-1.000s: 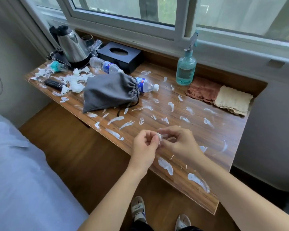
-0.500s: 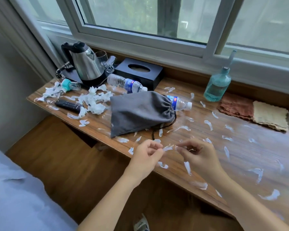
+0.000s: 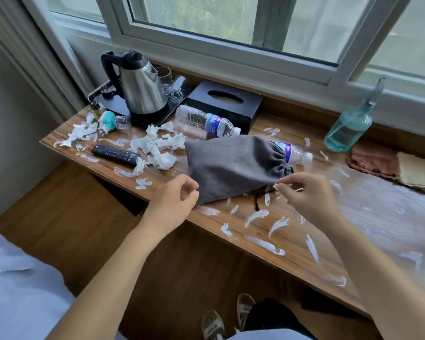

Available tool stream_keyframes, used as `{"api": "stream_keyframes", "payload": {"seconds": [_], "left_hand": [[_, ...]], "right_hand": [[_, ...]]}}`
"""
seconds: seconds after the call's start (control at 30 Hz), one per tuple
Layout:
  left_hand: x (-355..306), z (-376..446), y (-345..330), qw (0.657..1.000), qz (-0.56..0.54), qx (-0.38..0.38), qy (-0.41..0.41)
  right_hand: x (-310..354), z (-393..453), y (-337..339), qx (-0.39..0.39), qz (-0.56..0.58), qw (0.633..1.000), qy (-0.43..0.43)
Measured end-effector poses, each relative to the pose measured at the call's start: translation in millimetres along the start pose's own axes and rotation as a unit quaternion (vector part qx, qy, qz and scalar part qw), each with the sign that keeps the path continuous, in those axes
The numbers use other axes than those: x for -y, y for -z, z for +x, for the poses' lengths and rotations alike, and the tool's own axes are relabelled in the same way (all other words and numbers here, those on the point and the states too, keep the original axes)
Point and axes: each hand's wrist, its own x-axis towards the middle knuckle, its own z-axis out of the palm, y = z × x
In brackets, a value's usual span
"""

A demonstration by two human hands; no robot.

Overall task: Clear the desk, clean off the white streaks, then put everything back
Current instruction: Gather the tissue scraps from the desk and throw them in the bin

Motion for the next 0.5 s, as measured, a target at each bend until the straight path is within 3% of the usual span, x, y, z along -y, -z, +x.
{"api": "stream_keyframes", "payload": {"seconds": [0.5], "left_hand": [[-7,51,10,1.0,0.027,0.009,0.002]], "right_hand": [[31,40,-33,0.004,0.057,0.997,0.047]]}}
